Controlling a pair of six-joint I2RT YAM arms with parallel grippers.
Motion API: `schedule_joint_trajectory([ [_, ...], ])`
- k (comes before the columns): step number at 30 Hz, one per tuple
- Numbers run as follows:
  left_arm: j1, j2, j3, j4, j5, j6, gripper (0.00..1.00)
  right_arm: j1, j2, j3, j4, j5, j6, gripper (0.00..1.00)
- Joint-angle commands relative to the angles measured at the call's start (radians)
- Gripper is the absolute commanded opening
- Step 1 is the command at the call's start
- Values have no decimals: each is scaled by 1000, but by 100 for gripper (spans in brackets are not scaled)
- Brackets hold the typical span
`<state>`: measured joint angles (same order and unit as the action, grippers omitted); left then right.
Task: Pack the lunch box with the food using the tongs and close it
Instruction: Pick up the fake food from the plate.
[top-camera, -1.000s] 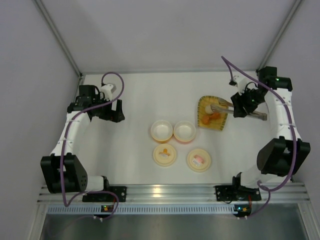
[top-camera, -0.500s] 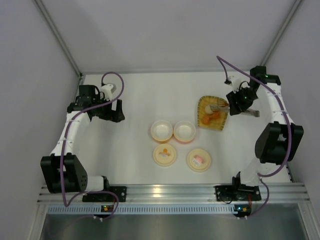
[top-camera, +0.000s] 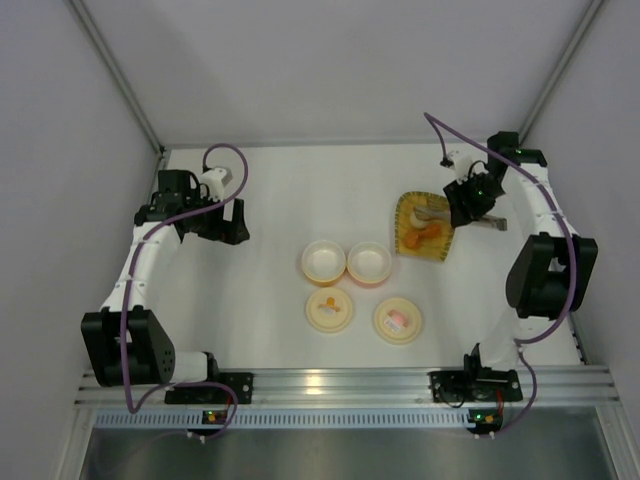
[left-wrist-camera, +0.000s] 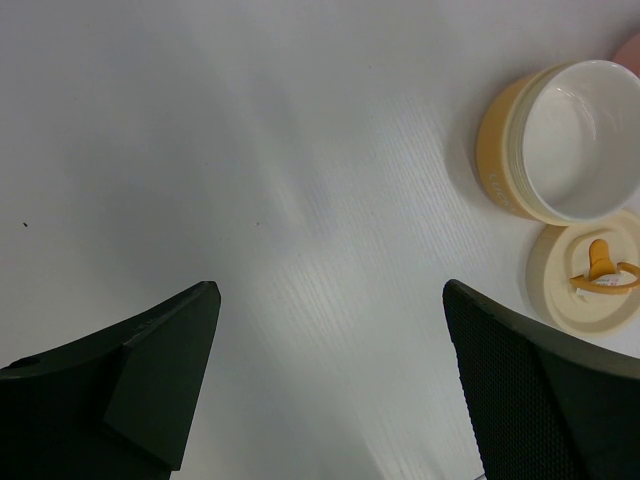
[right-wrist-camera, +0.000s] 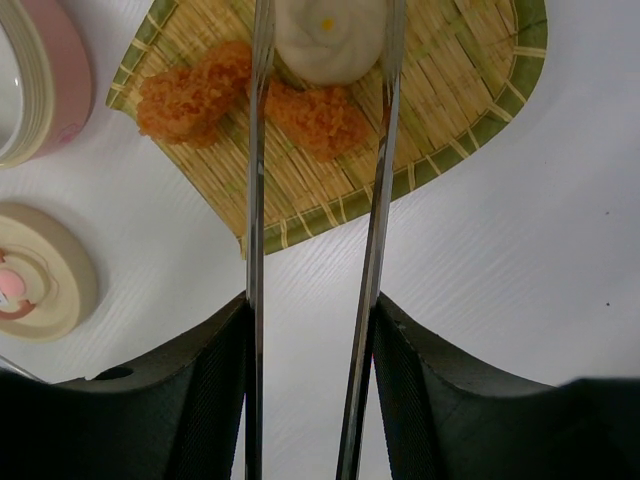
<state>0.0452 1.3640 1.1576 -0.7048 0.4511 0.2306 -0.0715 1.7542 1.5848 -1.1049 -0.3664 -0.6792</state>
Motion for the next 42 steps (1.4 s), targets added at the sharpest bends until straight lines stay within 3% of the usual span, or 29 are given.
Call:
schedule_joint_trajectory([
  [1, 1, -3, 28, 5, 3, -1, 98, 19, 7, 9, 63, -5, 10, 48],
  [31, 1, 15, 42, 5, 18, -10, 98, 24, 10, -49, 63, -9, -8, 49],
  [42, 2, 23, 47, 10, 23, -14, 98, 24, -36, -37, 66, 14, -17, 31],
])
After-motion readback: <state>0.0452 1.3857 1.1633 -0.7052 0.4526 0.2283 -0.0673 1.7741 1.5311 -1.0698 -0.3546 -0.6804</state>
